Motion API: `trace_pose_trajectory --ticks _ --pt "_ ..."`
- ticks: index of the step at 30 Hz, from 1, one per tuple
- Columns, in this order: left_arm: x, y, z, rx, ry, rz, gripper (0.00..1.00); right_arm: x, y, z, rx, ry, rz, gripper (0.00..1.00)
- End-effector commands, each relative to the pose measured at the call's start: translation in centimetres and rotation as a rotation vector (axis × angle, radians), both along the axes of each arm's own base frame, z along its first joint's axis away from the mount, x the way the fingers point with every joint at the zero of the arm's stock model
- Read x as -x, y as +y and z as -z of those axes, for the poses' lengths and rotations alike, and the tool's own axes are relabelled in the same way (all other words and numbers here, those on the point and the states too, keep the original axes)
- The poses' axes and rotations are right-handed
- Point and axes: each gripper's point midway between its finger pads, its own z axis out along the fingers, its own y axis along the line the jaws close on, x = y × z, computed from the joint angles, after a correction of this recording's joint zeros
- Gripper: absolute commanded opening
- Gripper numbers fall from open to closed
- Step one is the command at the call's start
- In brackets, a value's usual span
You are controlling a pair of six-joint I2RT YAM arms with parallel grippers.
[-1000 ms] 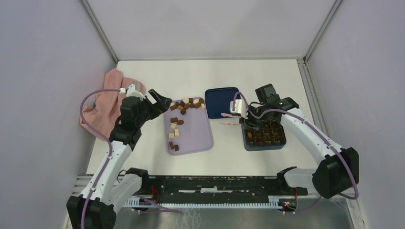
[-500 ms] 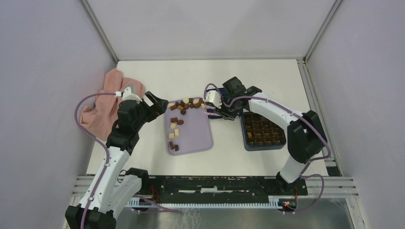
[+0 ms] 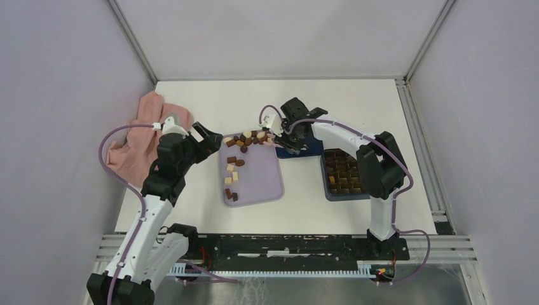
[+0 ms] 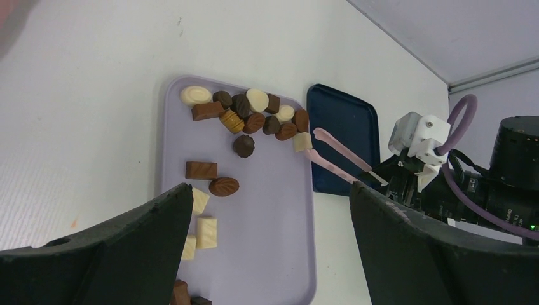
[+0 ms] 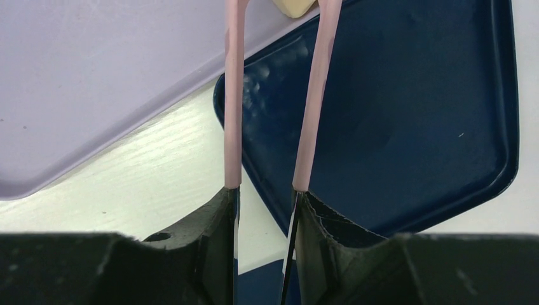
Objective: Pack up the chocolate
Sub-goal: Pick up the fake chocolate from the plate.
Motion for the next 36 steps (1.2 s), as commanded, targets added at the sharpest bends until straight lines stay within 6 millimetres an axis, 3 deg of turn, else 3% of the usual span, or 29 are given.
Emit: trace_pose_trajectory --ticks 1,9,15,23,36 --pt "-0.6 0.2 -1.4 0.029 -0.039 -0.037 0.97 -1.9 0.4 -1.2 0.010 -0.050 0.045 0.40" --pt "-1.2 0.1 -1.5 0.029 -0.040 -0.035 0.97 -2.5 0.4 -0.3 0.045 -0.048 0.044 0.41" --pt "-1.4 0.1 -1.3 0.030 -0.039 -0.037 0.97 -1.5 0.2 0.7 0.062 -0.013 0.024 0.41" --pt "-1.7 -0.1 -1.3 0.031 -0.037 -0.033 0.97 0.3 0.8 0.6 0.061 -0.013 -0.033 0.39" --pt "-2.0 -0.2 -1.5 0.028 -0.038 -0.027 0.97 0.5 1.1 1.1 0.100 -0.032 -0.055 0.38"
